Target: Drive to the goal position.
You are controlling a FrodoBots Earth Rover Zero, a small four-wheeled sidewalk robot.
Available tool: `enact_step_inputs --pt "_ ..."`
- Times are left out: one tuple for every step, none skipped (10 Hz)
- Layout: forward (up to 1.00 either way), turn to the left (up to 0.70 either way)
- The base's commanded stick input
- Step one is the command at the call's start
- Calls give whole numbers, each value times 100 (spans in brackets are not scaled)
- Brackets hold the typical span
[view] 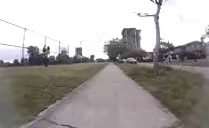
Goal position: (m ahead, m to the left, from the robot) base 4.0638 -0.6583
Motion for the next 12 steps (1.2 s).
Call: enact_step_inputs --pt "70 0" --pt "70 0" --pt "70 0" --pt "70 0" --pt "70 0" --pt "70 0" --pt "70 0" --pt "70 0" --pt "70 0" --pt "70 0" --pt "70 0" --pt "70 0"
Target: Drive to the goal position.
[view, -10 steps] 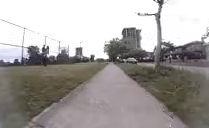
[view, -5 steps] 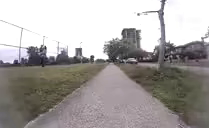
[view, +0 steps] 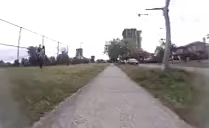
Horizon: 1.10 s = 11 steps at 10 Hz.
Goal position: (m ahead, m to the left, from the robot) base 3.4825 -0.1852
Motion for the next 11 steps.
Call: enact_step_inputs --pt "70 0" --pt "70 0" --pt "70 0" --pt "70 0" --pt "70 0" --pt "70 0" --pt "70 0" --pt "70 0" --pt "70 0" --pt "70 0" --pt "70 0"
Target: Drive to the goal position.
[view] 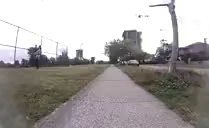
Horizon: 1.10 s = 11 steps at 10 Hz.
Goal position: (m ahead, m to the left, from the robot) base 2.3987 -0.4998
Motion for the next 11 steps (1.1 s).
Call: enact_step_inputs --pt "70 0" --pt "70 0" --pt "70 0" --pt "70 0" --pt "70 0" --pt "70 0" --pt "70 0" --pt "70 -16" --pt "70 -35" --pt "70 -35" --pt "70 -35"
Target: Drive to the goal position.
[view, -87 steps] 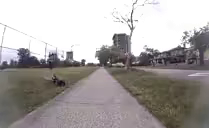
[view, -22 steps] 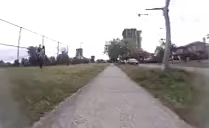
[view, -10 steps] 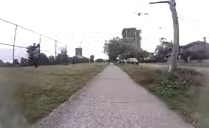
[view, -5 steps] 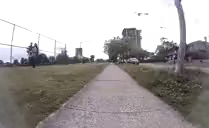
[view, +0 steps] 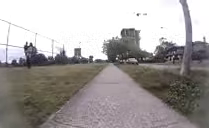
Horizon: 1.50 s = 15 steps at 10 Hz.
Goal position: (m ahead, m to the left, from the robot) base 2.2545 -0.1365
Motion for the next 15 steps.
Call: enact_step_inputs --pt "70 -35" --pt "70 -31" --pt "70 -24" --pt "70 -16" --pt "70 -9" --pt "70 -2" --pt "70 0" --pt "70 0" --pt "70 0" --pt "70 0" --pt "70 0" --pt "70 0" --pt "70 0" --pt "70 0" --pt "70 12"
